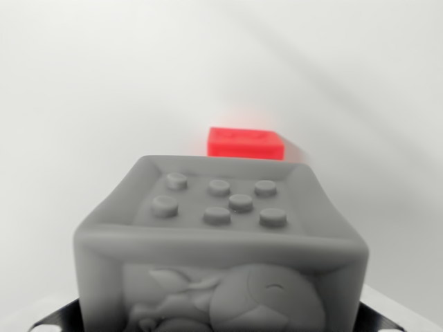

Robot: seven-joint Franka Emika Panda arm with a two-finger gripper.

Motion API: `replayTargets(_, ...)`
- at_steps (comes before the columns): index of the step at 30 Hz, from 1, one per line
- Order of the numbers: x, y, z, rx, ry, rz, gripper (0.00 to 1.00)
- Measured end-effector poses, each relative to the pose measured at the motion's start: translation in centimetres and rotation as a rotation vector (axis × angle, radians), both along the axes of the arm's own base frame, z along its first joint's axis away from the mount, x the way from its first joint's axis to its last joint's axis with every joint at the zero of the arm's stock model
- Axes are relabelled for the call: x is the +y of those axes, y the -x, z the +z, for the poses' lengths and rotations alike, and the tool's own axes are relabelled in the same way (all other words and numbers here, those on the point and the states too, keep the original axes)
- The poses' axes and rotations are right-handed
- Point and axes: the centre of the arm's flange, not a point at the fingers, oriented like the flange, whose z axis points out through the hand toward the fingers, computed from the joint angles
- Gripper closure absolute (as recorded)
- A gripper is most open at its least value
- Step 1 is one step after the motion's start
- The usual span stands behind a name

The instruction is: Destack cube

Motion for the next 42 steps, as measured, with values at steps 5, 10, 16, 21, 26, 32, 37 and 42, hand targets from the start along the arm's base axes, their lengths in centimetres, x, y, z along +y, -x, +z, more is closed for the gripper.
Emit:
replayTargets(5, 0.8, -0.1, -0.3, 0.001, 0.001, 0.008, 1.00)
replayTargets(10, 1.7, -0.2, -0.6, 0.001, 0.002, 0.016, 1.00)
replayTargets(16, 2.8, -0.4, -0.9, 0.001, 0.002, 0.026, 1.00)
replayTargets(21, 3.7, -0.6, -1.2, 0.001, 0.003, 0.034, 1.00)
replayTargets(26, 4.7, -0.8, -1.6, 0.001, 0.003, 0.042, 1.00)
replayTargets(32, 5.9, -0.9, -1.9, 0.001, 0.004, 0.052, 1.00)
replayTargets(37, 6.7, -1.0, -2.2, 0.001, 0.004, 0.060, 1.00)
replayTargets(42, 7.7, -1.2, -2.5, 0.001, 0.004, 0.068, 1.00)
